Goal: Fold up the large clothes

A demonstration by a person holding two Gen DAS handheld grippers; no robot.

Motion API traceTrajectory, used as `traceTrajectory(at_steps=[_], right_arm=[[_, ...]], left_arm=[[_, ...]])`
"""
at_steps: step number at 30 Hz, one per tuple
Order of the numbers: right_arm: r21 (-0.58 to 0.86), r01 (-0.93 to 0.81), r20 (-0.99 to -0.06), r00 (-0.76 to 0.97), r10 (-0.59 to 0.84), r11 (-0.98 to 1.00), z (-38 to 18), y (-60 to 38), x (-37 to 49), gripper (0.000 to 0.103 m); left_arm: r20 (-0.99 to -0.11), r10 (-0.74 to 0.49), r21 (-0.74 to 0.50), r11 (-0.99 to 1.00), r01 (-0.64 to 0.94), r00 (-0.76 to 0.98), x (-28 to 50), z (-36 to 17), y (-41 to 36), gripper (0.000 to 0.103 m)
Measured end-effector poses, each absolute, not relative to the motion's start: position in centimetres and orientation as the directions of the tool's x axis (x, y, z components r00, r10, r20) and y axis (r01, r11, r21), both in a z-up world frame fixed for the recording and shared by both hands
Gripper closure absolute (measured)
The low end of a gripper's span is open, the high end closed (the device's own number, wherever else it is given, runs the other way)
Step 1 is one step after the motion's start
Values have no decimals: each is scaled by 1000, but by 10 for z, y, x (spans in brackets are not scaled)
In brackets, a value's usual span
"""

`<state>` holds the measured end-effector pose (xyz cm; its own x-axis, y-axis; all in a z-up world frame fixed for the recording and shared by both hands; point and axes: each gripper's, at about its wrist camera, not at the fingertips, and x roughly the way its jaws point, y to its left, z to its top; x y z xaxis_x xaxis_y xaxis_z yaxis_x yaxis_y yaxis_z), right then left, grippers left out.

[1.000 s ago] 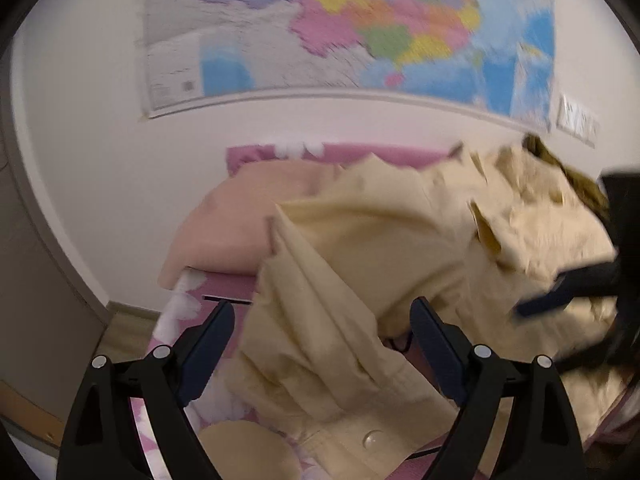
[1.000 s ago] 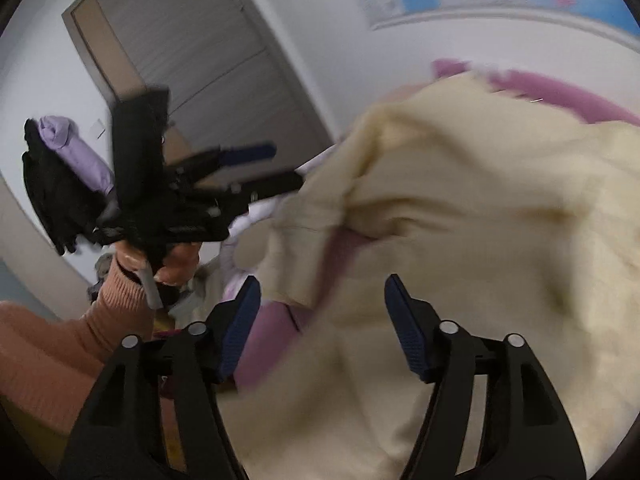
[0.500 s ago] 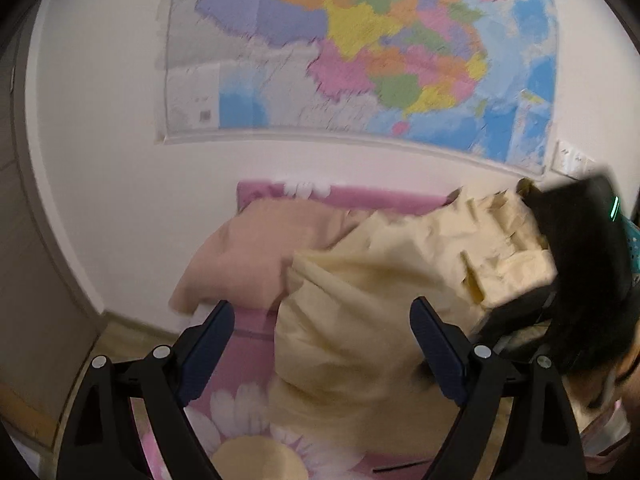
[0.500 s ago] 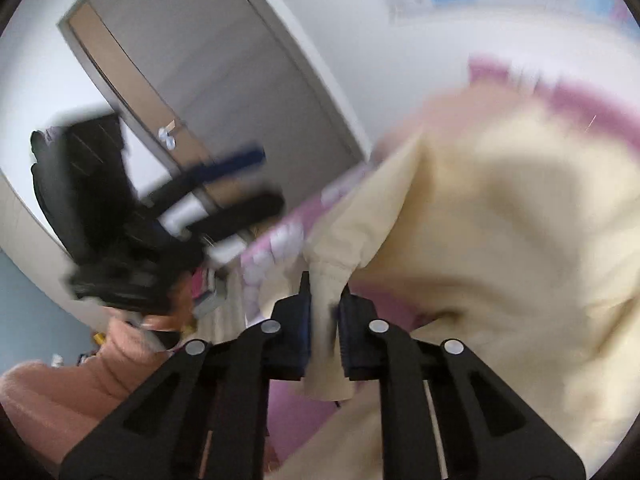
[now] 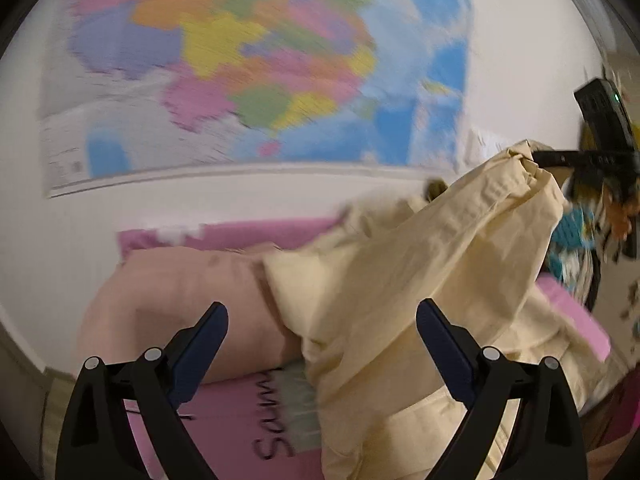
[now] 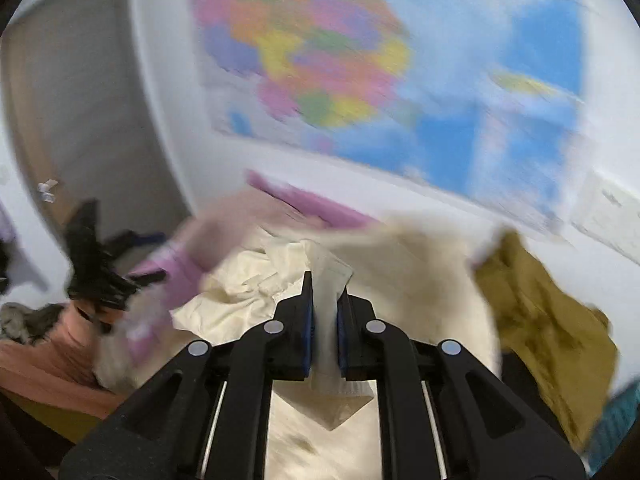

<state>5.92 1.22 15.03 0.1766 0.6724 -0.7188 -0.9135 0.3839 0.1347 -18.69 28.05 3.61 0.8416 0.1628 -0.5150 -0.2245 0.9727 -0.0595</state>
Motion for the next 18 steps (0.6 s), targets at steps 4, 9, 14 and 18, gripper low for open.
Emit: traceTrajectory(at_steps=[4, 9, 14, 18], right_arm=[[134, -868, -807, 184, 561, 478, 83, -25, 83, 94], [137, -821, -890, 143, 432, 554, -5, -47, 96, 93], [231, -758, -875, 112, 470, 610, -39, -67, 104, 64], [354, -703, -783, 139, 606, 618, -25, -102, 103, 28]], left_arm=[[-610, 102, -21, 989, -144, 786, -151, 0, 253, 11], [-739, 112, 29, 990, -135, 664, -121, -49, 245, 12], [-797, 137, 48, 985, -165, 588, -113, -71, 253, 12], [-738, 117, 17, 988, -155, 665, -124, -46, 255, 12]])
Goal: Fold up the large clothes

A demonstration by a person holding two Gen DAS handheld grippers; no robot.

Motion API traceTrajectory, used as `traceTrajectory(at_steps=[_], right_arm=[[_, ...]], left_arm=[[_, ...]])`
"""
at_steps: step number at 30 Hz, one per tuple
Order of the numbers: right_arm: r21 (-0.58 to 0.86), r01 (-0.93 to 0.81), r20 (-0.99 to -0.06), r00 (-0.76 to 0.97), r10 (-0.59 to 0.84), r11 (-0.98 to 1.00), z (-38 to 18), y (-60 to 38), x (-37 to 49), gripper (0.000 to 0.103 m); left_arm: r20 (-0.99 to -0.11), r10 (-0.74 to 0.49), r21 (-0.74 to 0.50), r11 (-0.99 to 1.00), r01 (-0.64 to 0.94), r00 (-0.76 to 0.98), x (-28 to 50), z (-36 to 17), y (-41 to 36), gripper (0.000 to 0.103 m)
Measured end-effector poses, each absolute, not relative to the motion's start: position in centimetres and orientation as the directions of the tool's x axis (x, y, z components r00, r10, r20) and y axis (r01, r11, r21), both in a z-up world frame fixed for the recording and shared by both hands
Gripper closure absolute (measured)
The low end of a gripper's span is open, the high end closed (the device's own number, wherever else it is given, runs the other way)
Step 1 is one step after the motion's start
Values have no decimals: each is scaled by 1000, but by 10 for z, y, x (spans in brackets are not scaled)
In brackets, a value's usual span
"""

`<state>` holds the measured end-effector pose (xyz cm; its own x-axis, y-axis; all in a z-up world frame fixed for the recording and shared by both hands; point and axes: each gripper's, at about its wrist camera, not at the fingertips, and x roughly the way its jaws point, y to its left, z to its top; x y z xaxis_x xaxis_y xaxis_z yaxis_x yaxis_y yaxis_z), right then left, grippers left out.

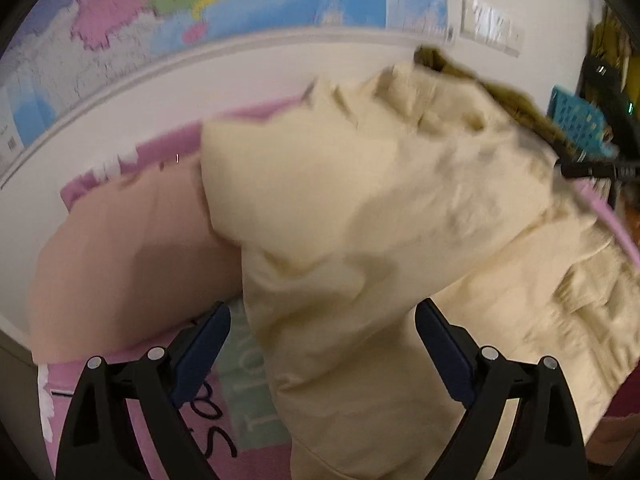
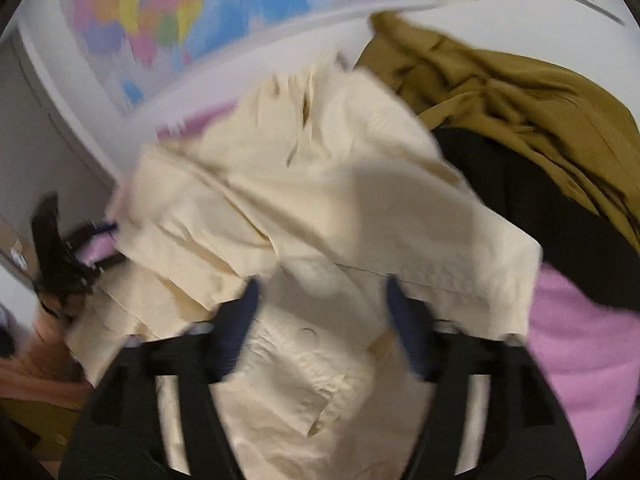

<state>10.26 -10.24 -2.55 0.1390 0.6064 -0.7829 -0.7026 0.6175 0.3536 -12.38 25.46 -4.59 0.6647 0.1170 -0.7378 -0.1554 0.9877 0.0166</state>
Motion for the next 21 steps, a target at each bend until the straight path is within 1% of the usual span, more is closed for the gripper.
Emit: traceTrajectory(at_steps=[2, 6, 8, 10, 11, 12, 13, 17, 19, 21], right_arm=[[402, -676, -760, 129, 636, 618, -29, -116, 98, 28], [392, -650, -784, 135, 606, 652, -44, -119, 95, 27], [406, -640, -784, 123, 608, 652, -51, -119, 95, 33], [392, -645, -786, 137, 603, 656, -55, -119, 93, 65], [393, -649, -782, 138, 608, 651, -55, -118, 92, 69], [373, -661, -777, 161, 608, 651, -49, -116, 90, 78], [338, -669, -780, 195, 594, 662, -44, -114, 90, 99], [318, -662, -722, 295, 626, 678, -15, -117, 99, 99], [297, -662, -720, 318, 617, 688, -11, -112, 104, 99], [270, -658, -743, 322, 587, 703, -19, -103, 108, 99]], left_arm=[[-702, 90, -1, 992, -128, 707, -126, -30, 252, 12], [-693, 86, 27, 995, -93, 715, -108, -18, 241, 12], [-706, 87, 37, 996, -86, 703, -96, -22, 239, 12], [-723, 84, 36, 996, -83, 686, -84, -29, 238, 12], [-729, 80, 35, 996, -80, 680, -80, -32, 238, 12], [-732, 76, 33, 997, -76, 677, -74, -36, 239, 12], [-736, 78, 31, 996, -82, 673, -71, -38, 240, 12], [-750, 73, 0, 994, -110, 658, -60, -43, 251, 13], [-755, 90, 6, 991, -131, 649, -55, -46, 255, 14], [-770, 127, 44, 988, -146, 626, -48, -53, 255, 14]])
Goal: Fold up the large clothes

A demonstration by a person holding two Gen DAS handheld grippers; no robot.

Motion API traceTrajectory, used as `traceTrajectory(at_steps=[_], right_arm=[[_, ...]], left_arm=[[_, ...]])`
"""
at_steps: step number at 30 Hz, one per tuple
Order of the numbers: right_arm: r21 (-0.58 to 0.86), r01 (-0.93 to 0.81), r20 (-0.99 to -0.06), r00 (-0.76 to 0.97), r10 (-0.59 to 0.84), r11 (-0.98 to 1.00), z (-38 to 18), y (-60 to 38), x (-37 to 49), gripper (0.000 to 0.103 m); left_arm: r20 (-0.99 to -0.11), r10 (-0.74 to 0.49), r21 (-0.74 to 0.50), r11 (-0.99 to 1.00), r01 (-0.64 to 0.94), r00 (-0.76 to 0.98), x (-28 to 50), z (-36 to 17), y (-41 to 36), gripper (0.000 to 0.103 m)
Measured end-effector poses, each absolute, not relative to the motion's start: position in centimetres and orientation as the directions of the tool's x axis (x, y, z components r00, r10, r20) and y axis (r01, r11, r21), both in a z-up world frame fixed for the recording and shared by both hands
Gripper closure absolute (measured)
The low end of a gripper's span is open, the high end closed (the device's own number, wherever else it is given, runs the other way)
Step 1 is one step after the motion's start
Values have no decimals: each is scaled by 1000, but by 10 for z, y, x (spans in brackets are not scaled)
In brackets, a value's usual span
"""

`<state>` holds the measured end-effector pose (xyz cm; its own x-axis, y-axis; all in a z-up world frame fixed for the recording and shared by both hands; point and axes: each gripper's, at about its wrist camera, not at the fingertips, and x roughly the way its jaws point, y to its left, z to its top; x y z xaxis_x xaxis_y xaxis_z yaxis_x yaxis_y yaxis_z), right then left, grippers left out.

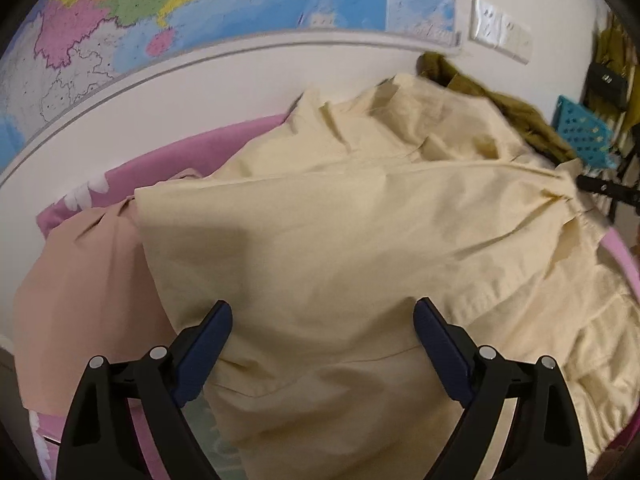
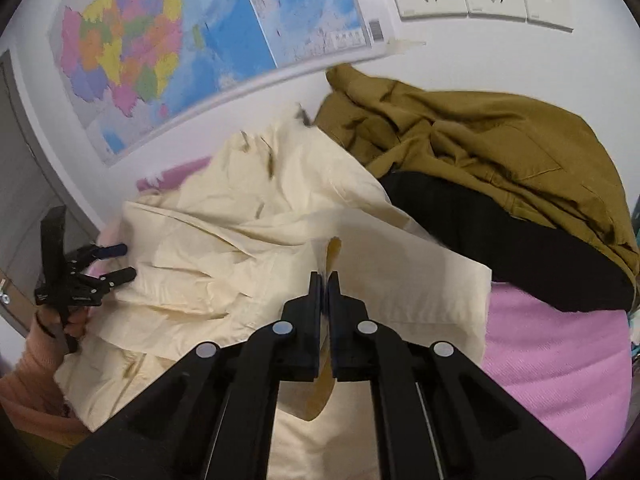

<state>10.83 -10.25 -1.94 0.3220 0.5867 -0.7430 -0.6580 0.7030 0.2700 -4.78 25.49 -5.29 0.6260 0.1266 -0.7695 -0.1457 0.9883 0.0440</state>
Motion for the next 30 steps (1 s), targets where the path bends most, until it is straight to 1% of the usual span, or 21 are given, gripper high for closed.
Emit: traceTrajectory(at_steps=[2, 3, 6, 8, 9, 13, 16, 20, 21, 22, 25, 26, 28, 30], right_arm=[[241, -649, -781, 312, 541, 722, -37, -97, 114, 99], [239, -642, -800, 295, 522, 728, -49, -94, 117, 97], [266, -622, -810, 270, 521, 736, -61, -95, 121, 92], [262, -608, -796, 303, 524, 749, -53, -101, 118, 81], [259, -605, -782, 325, 532, 752, -45, -105, 114, 70], [240, -677, -726, 351, 592, 696, -12, -105, 86, 69], [247, -739, -723, 290, 627, 627, -8, -90, 72, 70], [250, -754, -777, 218, 590, 608, -38, -60, 77, 69], [242, -751, -793, 212, 571, 615, -46, -56, 80, 70], [231, -745, -807, 212, 551, 625, -56, -54, 84, 74], [301, -713, -800, 174, 575, 633, -65, -57, 96, 75], [300, -708, -794, 186, 579, 639, -59, -60, 95, 73], [290, -716, -780, 209, 591, 635, -46, -67, 88, 59], [299, -729, -749, 221, 624, 616, -28, -81, 76, 58]], left_arm=[[-784, 156, 87, 986, -142, 601, -42, -61, 252, 14], [-786, 170, 107, 984, -140, 594, -42, -64, 250, 14], [-788, 204, 157, 979, -131, 581, -40, -66, 245, 14], [-789, 204, 154, 979, -136, 580, -40, -65, 247, 14], [-788, 205, 149, 978, -143, 581, -41, -64, 249, 14], [-763, 193, 116, 980, -163, 617, -50, -51, 255, 14], [-736, 174, 84, 982, -167, 654, -58, -41, 262, 14], [-761, 160, 63, 983, -173, 629, -55, -50, 269, 14], [-769, 174, 79, 981, -179, 615, -53, -57, 270, 14], [-773, 187, 96, 979, -180, 606, -52, -62, 269, 14], [-771, 225, 142, 973, -184, 595, -51, -69, 264, 14], [-769, 233, 148, 971, -188, 595, -52, -69, 264, 14], [-760, 240, 147, 969, -200, 604, -56, -64, 266, 14], [-745, 233, 125, 969, -213, 625, -66, -56, 267, 14]])
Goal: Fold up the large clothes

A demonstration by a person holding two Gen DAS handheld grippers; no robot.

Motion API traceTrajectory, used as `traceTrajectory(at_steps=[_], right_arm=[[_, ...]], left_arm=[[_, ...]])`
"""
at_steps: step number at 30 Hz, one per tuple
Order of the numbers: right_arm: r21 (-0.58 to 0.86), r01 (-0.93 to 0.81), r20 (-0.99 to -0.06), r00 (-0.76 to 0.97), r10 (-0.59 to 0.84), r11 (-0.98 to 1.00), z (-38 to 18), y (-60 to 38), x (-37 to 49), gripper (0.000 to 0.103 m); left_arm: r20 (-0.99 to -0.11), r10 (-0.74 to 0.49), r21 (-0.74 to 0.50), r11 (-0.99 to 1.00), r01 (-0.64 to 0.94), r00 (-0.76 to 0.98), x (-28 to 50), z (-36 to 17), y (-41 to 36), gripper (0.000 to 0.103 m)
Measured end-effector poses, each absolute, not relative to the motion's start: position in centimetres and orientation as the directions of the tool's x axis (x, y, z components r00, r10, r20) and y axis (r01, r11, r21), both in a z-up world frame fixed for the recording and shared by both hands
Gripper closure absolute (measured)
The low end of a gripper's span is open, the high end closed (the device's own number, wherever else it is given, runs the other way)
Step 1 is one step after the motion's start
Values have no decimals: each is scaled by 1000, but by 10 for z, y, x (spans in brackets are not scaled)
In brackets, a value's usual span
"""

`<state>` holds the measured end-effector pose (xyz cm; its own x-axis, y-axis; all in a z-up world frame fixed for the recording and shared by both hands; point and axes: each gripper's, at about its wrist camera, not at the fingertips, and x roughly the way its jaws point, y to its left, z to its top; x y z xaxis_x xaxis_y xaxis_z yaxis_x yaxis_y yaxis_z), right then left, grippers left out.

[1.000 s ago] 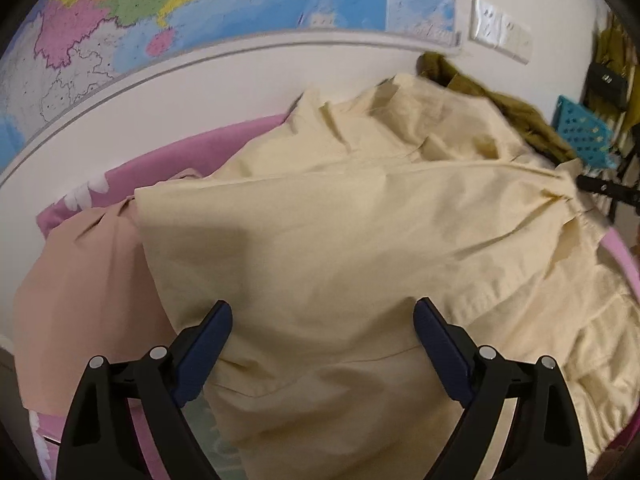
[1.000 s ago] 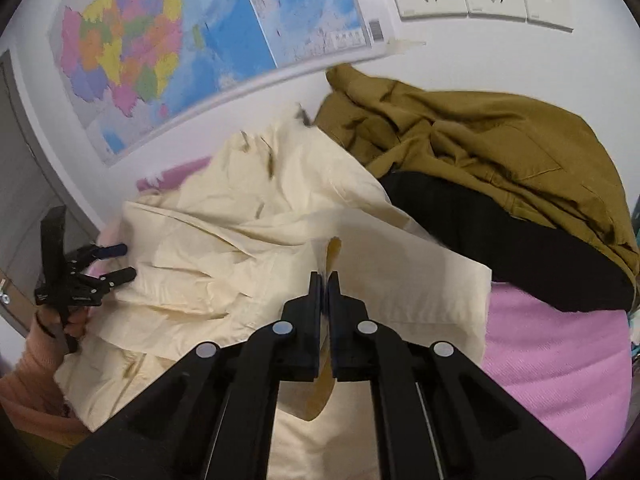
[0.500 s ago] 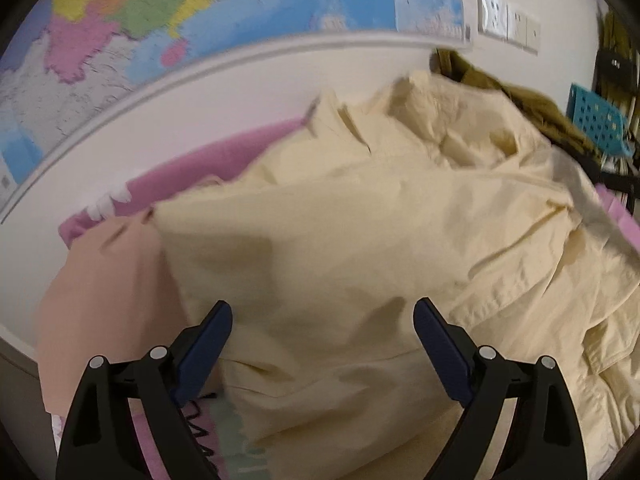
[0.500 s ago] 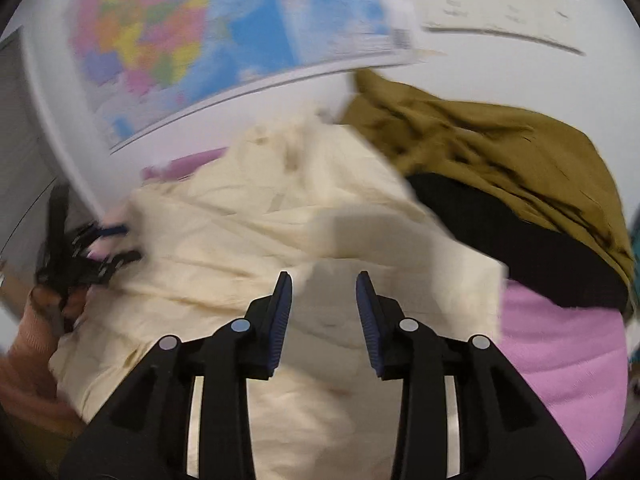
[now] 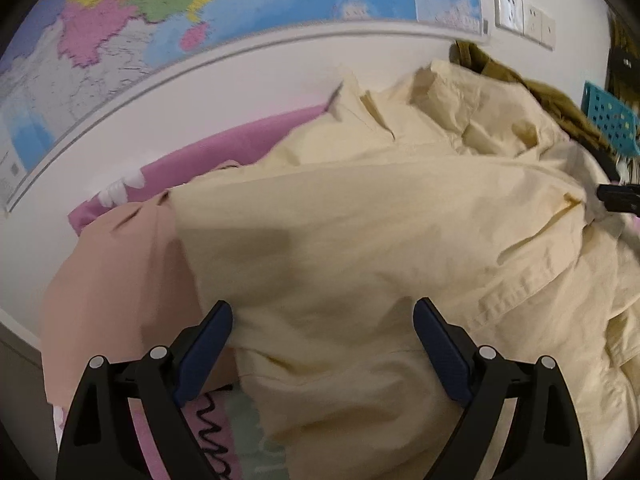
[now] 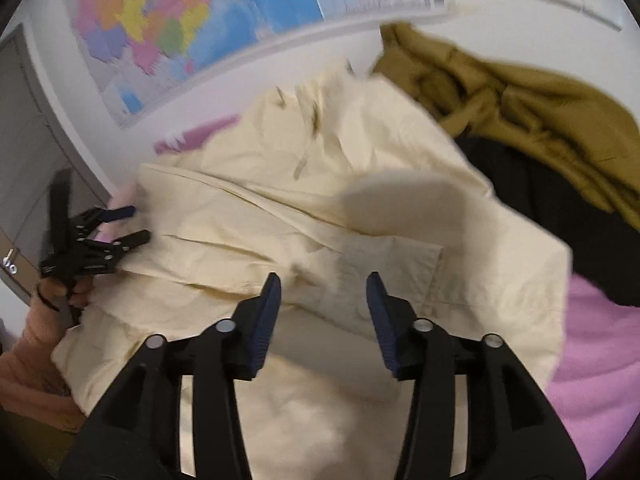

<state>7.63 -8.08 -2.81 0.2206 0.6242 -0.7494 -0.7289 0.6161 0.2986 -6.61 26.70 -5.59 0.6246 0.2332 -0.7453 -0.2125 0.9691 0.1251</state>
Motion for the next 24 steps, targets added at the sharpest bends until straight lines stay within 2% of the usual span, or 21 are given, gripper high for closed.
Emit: traceTrajectory(at_steps=[4, 10, 13, 16, 20, 22, 24], right_arm=[[298, -752, -735, 212, 644, 588, -14, -102, 51, 57], [293, -719, -807, 168, 566, 630, -49, -103, 45, 59], [318, -699, -802, 161, 575, 640, -54, -105, 47, 57], [315, -700, -774, 201, 601, 640, -38, -113, 40, 46], [353, -688, -713, 240, 658, 634, -14, -144, 23, 42], [382, -667, -685, 261, 681, 640, -6, -164, 14, 34], [405, -646, -669, 274, 691, 648, -3, -184, 4, 32]], left_arm=[[-709, 197, 109, 979, -170, 677, -91, -42, 260, 14], [-735, 189, 105, 980, -167, 651, -107, -57, 255, 14], [-727, 151, 29, 981, -191, 670, -120, -55, 261, 14], [-700, 130, -41, 974, -221, 702, -143, -46, 270, 14], [-668, 118, -100, 964, -246, 735, -180, -37, 279, 12], [-666, 108, -126, 959, -254, 738, -199, -38, 282, 12], [-677, 92, -157, 951, -265, 730, -219, -43, 285, 11]])
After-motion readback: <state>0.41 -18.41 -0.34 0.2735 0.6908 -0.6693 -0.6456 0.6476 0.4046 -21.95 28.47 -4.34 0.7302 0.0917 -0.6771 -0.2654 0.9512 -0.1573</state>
